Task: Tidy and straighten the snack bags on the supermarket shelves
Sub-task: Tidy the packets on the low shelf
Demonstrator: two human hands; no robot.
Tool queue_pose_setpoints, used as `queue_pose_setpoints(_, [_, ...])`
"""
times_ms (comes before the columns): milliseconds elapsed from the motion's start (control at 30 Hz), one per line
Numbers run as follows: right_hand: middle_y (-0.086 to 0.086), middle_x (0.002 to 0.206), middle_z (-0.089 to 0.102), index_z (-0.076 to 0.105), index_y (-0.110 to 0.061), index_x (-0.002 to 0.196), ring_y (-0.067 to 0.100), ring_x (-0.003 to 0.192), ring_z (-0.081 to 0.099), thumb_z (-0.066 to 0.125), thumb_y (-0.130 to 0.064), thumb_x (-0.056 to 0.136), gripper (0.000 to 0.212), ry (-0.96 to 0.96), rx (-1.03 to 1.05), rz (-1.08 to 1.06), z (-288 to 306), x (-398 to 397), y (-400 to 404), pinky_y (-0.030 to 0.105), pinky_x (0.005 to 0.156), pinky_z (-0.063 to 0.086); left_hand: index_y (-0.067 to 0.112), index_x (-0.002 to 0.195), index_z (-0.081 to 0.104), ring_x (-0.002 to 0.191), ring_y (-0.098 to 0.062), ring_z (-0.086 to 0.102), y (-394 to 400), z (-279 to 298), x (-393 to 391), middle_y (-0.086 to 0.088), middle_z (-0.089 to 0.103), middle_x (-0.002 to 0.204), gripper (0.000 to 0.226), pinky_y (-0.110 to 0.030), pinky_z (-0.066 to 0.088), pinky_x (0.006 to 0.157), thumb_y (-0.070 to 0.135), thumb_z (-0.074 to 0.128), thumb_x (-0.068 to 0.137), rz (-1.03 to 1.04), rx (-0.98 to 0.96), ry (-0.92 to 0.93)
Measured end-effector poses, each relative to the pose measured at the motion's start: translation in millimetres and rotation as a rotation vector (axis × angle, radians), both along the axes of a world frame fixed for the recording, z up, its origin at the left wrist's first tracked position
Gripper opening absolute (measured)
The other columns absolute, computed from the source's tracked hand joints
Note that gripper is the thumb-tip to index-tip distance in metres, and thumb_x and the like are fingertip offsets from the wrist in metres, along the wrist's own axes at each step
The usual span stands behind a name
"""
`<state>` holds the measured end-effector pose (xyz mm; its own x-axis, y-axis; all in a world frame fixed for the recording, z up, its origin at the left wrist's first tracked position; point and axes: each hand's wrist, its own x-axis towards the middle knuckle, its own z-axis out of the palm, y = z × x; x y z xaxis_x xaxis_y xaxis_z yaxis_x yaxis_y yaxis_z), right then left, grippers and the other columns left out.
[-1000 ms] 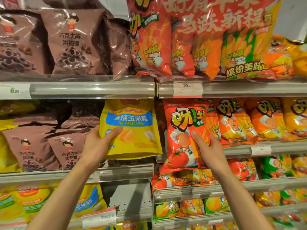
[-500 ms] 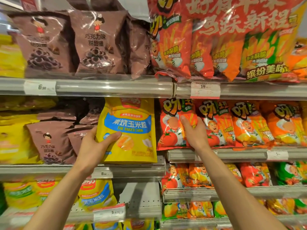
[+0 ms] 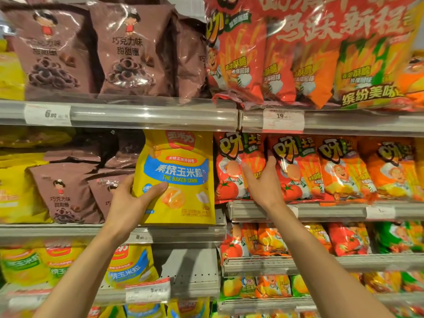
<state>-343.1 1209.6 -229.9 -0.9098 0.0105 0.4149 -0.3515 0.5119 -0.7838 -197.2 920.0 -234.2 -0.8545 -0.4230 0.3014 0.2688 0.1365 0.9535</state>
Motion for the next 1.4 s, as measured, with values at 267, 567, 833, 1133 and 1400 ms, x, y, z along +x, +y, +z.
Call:
queue_pose_setpoints(267, [0.016,0.165,0.019,0.014,-0.033,0.162,0.039,0.149,0.031,0.041,-0.075,0.093,0.085,0.058,0.356,0.003,-5.3,10.2,3.3,0.051,0.114,0.040,0.028,0.116,0.068,0.089,-0.018,0.078,1.7,-0.8,-1.3,0.005,0.080,0.103,0.056,-0.040,0.061,0.076,0.047,0.086,0.066,-0.009,0.021,0.005])
queue_pose_setpoints(567, [0.017,0.168,0.018,0.017,-0.019,0.163,0.035,0.153,0.022,0.049,-0.063,0.098,0.084,0.044,0.352,-0.040,-0.7,21.9,1.6,0.049,0.121,0.029,0.028,0.116,0.070,0.092,-0.022,0.078,-7.5,-7.2,13.5,0.002,0.080,0.106,0.061,-0.030,0.064,0.069,0.051,0.091,0.064,-0.025,0.071,0.031])
queue_pose_setpoints(833, [0.001,0.117,0.059,0.063,-0.016,0.123,0.017,0.109,0.057,0.065,-0.041,0.097,0.036,0.336,0.159,-0.097,-8.5,65.3,-20.2,0.036,0.094,0.049,0.023,0.118,0.069,0.097,-0.024,0.077,-13.9,-23.1,30.8,-0.001,0.079,0.109,0.060,-0.044,0.059,0.084,0.041,0.094,0.066,-0.072,0.109,0.017])
queue_pose_setpoints(1133, [0.002,0.112,0.079,0.064,-0.011,0.120,0.016,0.103,0.075,0.079,-0.018,0.088,0.036,-0.396,-0.432,0.518,-14.5,91.5,-72.0,0.023,0.078,0.060,0.021,0.126,0.058,0.103,-0.018,0.074,-23.8,-45.9,34.6,0.003,0.077,0.115,0.060,-0.032,0.061,0.083,0.031,0.083,0.072,-0.238,-0.044,-0.065])
queue_pose_setpoints(1400, [0.000,0.107,0.078,0.059,-0.012,0.117,0.017,0.098,0.075,0.083,0.001,0.081,0.045,-0.334,-0.381,0.399,-52.6,123.7,-77.8,0.026,0.078,0.061,0.032,0.130,0.056,0.107,-0.007,0.071,-30.6,-79.5,44.7,0.015,0.074,0.118,0.068,-0.039,0.059,0.092,0.047,0.090,0.073,-0.222,-0.156,-0.143])
